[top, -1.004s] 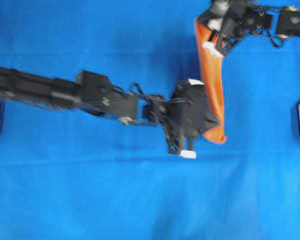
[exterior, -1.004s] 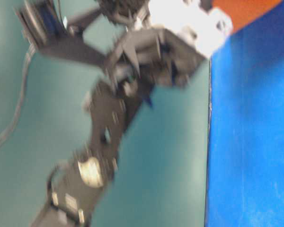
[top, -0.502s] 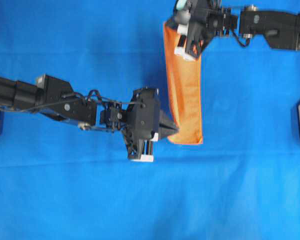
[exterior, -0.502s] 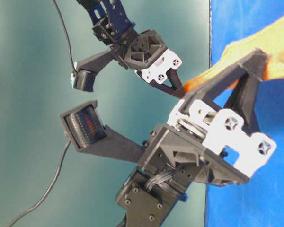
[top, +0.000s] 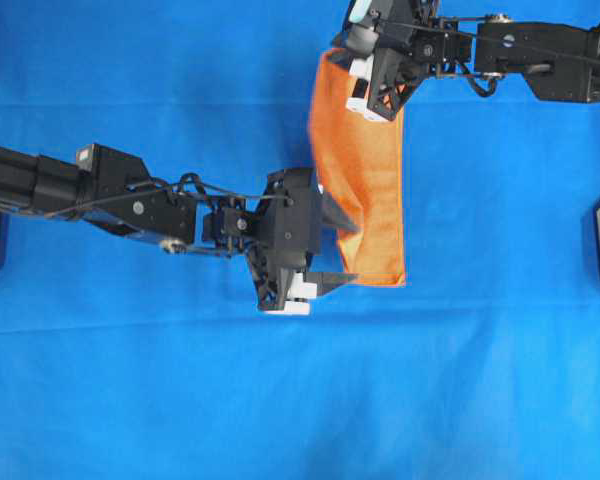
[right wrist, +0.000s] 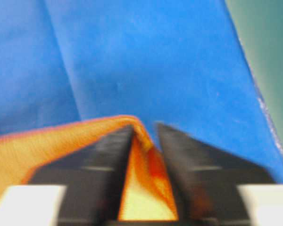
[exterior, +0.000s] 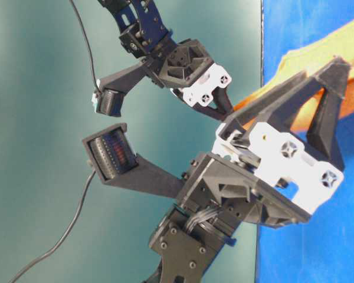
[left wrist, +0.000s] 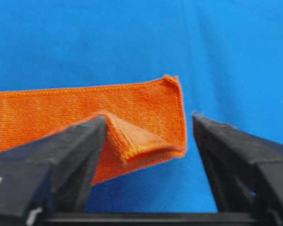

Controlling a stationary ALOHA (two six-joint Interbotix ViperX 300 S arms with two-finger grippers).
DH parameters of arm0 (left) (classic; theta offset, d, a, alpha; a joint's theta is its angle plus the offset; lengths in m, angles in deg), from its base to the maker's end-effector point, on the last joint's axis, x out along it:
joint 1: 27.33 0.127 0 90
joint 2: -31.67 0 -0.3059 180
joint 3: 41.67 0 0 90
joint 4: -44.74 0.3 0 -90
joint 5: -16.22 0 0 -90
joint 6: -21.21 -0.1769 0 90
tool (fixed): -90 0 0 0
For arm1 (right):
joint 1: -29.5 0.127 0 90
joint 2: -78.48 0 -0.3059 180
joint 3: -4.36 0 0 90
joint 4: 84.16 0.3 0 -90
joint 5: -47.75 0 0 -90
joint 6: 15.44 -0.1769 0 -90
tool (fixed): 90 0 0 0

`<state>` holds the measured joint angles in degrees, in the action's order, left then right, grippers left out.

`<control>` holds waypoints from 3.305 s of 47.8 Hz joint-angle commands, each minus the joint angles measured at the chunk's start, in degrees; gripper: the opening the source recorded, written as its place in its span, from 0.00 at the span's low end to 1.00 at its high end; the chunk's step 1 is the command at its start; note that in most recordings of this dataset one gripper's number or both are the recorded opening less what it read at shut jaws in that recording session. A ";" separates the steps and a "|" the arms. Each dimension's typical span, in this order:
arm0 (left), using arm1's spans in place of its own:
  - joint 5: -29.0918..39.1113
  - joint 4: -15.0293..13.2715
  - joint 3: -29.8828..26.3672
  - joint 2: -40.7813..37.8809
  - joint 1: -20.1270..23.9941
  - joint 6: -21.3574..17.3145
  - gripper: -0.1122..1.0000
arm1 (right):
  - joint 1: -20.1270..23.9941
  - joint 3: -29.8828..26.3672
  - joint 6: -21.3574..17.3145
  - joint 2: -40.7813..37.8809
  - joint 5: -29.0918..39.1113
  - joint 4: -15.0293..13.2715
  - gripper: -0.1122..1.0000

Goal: Fold the orange towel.
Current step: 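Lay the strip down lengthwise, rotated vertical, with both grippers, then open both grippers and pull them back from the towel, then grasp the far corners of the vertical strip with both grippers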

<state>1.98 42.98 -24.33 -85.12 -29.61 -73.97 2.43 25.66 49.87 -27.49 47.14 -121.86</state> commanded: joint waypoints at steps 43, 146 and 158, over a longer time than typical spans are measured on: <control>12.66 0.18 13.36 30.15 9.49 -4.31 0.77 | 4.31 18.98 -4.66 30.76 0.44 2.99 0.63; -4.04 0.09 -1.76 -7.82 30.59 -0.26 0.76 | -10.37 12.66 -10.99 -1.85 -10.72 1.76 0.63; -4.04 0.09 -1.93 -7.91 30.59 -0.35 0.66 | -10.63 13.18 -11.07 -2.11 -10.37 1.85 0.56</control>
<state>-1.62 43.07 -25.04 -93.99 0.80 -74.15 -8.03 39.19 38.79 -30.39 36.94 -120.02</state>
